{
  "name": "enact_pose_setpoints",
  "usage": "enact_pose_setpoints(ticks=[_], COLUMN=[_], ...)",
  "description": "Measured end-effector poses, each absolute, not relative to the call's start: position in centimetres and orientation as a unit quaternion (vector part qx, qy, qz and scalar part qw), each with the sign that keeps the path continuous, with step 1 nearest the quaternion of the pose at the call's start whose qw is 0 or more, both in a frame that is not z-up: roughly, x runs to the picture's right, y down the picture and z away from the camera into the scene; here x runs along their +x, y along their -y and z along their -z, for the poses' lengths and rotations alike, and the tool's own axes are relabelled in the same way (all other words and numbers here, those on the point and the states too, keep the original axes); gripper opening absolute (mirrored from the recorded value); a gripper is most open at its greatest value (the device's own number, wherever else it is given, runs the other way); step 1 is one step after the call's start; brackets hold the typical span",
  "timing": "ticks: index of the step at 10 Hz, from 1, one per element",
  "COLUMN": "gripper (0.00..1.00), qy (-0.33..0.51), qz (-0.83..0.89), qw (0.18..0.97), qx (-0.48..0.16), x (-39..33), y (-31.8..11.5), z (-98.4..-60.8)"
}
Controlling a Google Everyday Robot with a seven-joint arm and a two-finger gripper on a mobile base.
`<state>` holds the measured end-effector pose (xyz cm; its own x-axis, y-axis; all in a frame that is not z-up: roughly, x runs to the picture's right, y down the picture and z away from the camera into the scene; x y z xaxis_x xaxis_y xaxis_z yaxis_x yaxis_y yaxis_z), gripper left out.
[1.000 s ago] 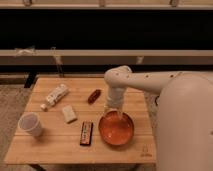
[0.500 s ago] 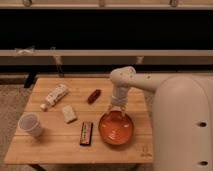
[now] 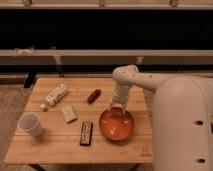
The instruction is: Push the ceramic bowl across the table
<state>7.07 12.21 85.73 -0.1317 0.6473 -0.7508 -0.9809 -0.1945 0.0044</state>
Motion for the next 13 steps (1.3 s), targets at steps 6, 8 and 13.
enact_pose_setpoints(ticks=[6, 8, 13], gripper=[0.65, 0.65, 0.65], qy=[-0.229, -0.221, -0.203], qz=[-0.707, -0.708, -0.705], qw=[0.597, 0.602, 0.617], qx=[-0.302, -0.296, -0.285], x=[6.6, 6.7, 6.7], y=[-8.6, -7.2, -3.9], z=[-87.1, -87.9, -89.5])
